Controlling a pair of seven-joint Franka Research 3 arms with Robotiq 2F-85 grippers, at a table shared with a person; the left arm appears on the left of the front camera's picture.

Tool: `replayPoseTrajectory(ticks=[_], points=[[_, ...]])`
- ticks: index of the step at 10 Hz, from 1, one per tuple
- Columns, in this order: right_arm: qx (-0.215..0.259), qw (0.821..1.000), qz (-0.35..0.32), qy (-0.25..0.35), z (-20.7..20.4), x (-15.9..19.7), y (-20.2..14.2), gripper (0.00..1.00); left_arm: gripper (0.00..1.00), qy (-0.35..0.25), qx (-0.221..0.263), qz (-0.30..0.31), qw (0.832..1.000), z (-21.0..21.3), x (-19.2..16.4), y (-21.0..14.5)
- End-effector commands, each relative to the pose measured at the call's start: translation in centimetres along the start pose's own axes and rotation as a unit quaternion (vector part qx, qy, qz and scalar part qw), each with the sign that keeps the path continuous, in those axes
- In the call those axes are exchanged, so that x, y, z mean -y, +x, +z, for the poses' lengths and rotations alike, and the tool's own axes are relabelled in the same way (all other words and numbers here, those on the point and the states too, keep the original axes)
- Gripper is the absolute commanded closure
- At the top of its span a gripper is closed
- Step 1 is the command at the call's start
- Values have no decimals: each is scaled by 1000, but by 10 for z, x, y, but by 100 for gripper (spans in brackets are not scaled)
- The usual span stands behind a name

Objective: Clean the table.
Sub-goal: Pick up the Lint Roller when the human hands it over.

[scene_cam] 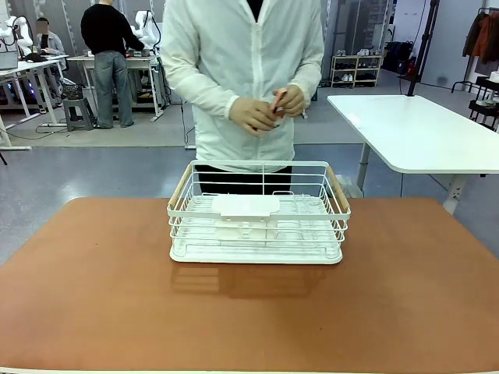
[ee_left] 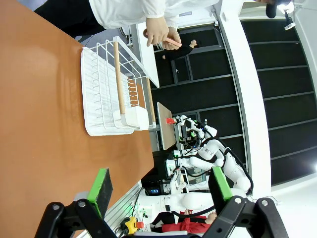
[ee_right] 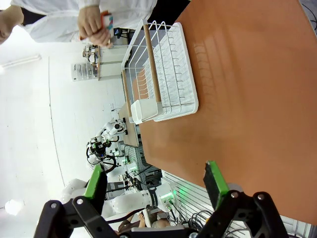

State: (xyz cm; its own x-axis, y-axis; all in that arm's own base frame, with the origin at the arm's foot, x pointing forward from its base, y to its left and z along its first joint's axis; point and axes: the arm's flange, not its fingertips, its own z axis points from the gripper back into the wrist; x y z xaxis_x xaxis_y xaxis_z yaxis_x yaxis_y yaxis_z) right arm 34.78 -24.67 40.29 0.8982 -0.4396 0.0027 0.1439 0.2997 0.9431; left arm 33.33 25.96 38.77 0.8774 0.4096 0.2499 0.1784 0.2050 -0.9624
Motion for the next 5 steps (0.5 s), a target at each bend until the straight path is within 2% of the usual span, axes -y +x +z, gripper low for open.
replayPoseTrajectory(ticks=[1,5], points=[[5,1000,8,9,-1,-2,-3,0,0,-9,2,-3,1000,2,0,-2],[5,1000,8,9,-1,-2,-3,0,0,-9,2,-3,1000,2,0,-2]])
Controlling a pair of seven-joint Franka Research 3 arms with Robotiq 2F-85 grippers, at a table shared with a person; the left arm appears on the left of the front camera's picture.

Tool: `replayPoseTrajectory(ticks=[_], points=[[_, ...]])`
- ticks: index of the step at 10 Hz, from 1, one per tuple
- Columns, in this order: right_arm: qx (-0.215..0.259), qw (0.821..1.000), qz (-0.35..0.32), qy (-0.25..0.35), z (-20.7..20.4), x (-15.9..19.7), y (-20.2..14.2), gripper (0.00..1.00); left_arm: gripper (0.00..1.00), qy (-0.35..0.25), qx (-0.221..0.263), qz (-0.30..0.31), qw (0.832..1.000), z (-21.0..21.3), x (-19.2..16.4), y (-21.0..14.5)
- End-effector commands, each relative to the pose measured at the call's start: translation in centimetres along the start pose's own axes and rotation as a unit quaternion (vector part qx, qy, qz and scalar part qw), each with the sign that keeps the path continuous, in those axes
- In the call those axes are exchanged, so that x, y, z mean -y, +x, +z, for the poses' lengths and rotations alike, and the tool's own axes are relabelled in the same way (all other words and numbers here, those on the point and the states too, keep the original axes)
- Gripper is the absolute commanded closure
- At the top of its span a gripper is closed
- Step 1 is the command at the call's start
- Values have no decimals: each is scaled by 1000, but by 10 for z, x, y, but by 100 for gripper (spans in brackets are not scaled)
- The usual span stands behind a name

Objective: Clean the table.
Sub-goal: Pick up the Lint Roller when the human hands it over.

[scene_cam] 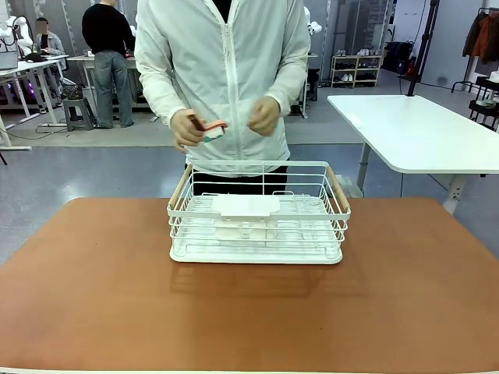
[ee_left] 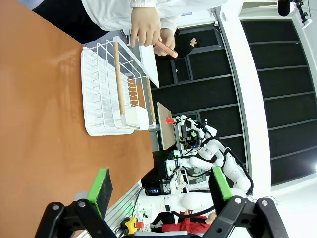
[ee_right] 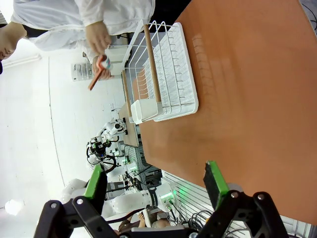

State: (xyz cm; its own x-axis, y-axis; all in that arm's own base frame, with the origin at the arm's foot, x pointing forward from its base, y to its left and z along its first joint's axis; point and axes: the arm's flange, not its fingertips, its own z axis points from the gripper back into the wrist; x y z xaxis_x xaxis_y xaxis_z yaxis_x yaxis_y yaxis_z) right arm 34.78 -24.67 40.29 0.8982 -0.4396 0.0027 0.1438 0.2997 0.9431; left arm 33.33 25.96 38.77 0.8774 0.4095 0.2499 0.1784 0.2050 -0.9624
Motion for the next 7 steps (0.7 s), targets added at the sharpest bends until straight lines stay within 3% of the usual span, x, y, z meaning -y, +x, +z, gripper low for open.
replayPoseTrajectory(ticks=[1,7], points=[[5,1000,8,9,-1,-2,-3,0,0,-9,2,-3,1000,2,0,-2],[5,1000,8,9,-1,-2,-3,0,0,-9,2,-3,1000,2,0,-2]])
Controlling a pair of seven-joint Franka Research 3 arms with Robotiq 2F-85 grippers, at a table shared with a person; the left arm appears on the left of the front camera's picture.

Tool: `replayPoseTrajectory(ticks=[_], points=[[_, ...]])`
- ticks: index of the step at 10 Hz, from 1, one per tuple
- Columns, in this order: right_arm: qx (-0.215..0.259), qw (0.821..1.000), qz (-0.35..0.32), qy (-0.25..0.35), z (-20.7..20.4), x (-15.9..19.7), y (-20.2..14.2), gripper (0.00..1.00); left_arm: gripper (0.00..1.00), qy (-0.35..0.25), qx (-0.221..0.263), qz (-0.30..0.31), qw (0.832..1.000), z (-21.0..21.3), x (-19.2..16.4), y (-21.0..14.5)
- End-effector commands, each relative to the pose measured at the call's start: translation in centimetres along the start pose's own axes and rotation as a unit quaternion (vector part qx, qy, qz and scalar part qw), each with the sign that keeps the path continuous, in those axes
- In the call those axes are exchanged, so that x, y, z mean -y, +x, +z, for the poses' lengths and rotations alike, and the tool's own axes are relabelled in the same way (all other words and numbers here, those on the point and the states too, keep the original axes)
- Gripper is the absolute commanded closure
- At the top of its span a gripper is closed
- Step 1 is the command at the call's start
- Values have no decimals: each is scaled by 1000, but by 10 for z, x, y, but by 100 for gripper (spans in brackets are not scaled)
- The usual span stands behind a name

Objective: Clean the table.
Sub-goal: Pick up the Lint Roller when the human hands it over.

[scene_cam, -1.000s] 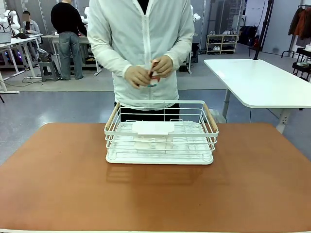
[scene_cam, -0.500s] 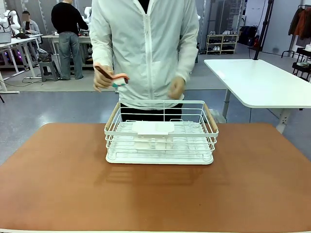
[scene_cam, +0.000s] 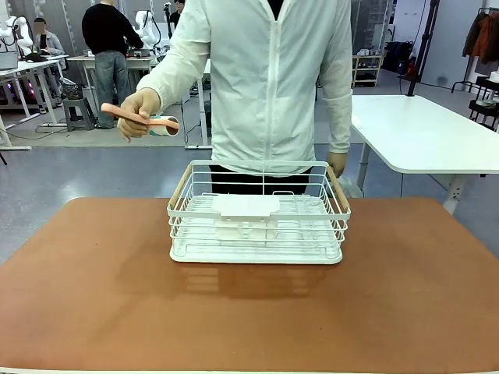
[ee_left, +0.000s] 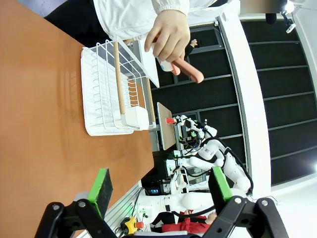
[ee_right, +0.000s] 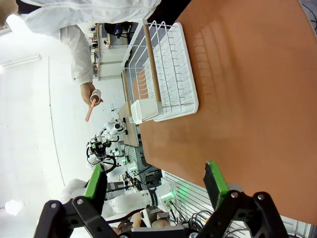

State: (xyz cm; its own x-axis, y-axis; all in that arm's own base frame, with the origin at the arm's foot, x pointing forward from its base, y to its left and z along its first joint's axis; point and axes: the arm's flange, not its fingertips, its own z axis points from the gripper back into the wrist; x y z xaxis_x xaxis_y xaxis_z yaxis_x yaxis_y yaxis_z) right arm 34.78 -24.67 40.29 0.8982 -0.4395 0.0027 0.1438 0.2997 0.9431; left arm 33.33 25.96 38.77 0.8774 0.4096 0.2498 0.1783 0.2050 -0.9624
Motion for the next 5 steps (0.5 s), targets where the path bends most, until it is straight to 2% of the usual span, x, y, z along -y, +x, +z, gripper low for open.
replayPoseTrajectory(ticks=[1,5], points=[[5,1000,7,9,-1,-2,-3,0,0,-9,2,-3,1000,2,0,-2],[5,1000,7,9,-1,-2,-3,0,0,0,0,0,1000,0,0,0]])
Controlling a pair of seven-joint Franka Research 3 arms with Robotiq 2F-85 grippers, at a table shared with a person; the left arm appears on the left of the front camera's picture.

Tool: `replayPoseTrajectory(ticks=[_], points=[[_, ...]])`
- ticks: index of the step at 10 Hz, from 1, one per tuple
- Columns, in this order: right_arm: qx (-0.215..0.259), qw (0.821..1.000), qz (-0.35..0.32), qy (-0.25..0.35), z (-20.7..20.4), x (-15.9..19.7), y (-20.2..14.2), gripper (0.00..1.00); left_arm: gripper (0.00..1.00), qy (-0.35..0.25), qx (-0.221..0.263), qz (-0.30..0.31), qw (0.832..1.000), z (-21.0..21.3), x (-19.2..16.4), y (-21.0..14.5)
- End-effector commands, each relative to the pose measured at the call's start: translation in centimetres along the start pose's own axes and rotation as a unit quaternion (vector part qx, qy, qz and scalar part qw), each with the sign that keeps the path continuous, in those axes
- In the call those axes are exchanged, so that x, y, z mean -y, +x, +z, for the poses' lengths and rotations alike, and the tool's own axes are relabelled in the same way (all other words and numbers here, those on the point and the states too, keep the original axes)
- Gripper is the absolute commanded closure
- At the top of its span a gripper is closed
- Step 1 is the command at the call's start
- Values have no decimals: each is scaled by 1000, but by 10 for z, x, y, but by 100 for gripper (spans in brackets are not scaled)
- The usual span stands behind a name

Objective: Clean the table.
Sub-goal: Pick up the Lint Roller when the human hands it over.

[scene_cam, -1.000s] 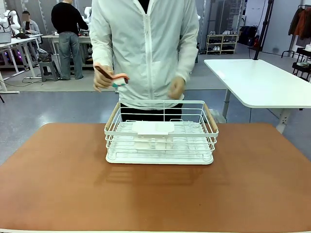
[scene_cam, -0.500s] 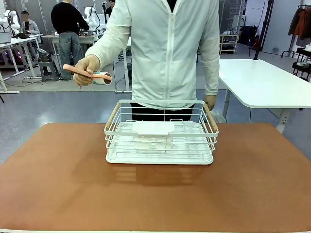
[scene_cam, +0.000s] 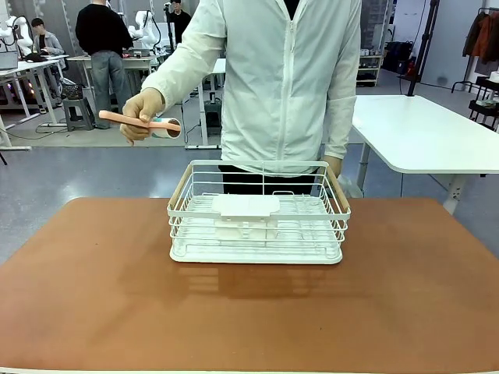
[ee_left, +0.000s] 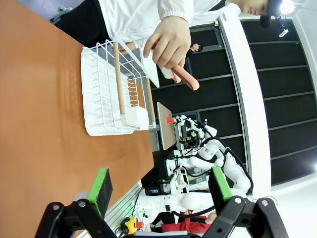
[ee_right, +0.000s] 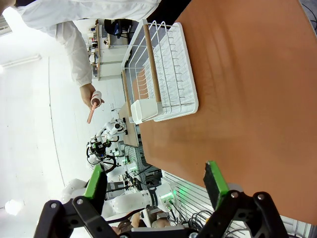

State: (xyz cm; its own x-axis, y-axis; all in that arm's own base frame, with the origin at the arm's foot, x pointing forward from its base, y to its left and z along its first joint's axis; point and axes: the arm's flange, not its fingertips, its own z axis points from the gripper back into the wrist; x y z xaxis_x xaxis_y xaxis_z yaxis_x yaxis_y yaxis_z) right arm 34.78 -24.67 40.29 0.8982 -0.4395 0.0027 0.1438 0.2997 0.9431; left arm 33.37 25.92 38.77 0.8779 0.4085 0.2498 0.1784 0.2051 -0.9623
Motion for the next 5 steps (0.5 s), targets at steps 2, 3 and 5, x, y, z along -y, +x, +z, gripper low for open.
replayPoseTrajectory(ticks=[2,3,5], points=[[5,1000,7,9,-1,-2,-3,0,0,14,-7,32,999,-34,42,4],[5,1000,7,9,-1,-2,-3,0,0,29,-19,72,997,-51,59,8],[5,1000,7,9,-1,-2,-3,0,0,55,-27,87,994,-86,94,21]])
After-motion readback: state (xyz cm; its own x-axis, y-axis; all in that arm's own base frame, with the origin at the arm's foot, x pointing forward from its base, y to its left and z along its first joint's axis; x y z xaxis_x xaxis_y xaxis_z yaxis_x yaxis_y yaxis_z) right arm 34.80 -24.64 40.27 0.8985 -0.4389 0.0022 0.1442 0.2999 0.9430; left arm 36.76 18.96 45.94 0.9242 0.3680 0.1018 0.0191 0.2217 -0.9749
